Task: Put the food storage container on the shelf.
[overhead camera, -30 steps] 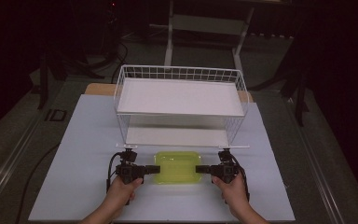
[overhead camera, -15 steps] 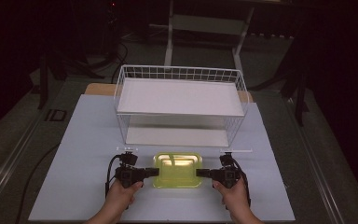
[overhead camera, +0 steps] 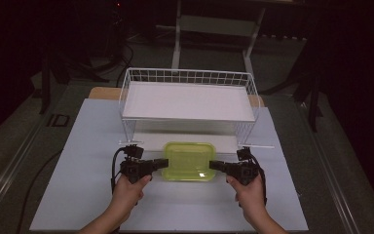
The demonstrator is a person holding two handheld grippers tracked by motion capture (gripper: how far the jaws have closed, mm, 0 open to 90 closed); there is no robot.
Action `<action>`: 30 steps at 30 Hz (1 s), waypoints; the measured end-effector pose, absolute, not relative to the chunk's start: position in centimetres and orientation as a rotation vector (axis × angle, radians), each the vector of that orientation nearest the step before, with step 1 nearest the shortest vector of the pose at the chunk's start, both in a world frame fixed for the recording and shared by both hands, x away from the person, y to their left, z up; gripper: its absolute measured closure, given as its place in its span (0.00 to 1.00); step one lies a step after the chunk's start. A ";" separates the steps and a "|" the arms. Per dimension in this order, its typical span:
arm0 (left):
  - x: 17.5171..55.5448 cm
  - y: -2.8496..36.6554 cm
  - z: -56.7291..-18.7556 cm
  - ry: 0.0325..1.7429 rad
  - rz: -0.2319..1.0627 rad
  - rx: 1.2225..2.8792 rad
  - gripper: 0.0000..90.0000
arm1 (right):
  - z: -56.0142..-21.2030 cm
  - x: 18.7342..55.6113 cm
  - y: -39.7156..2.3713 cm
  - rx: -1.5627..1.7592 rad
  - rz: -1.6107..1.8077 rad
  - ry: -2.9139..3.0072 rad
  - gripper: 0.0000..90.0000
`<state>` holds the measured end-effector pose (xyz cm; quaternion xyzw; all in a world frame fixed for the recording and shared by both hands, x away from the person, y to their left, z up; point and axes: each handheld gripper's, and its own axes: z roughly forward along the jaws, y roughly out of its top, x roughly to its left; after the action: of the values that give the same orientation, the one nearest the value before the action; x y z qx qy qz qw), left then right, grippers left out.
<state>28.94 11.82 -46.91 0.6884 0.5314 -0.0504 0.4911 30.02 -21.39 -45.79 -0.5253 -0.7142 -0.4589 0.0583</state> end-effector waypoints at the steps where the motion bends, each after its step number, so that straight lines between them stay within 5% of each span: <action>1: 29.1 11.8 -46.8 1.287 -0.115 1.672 0.90 | -45.6 30.2 -21.4 -1.596 -1.398 -2.167 0.89; 30: 36.4 11.2 -50.6 1.353 -0.092 1.669 0.90 | -49.1 36.5 -20.4 -1.781 -1.399 -2.160 0.88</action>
<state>36.36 11.19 -50.60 0.6828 0.5534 -0.0378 0.4756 36.48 -20.40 -49.10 -0.5691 -0.6901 -0.4471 0.0061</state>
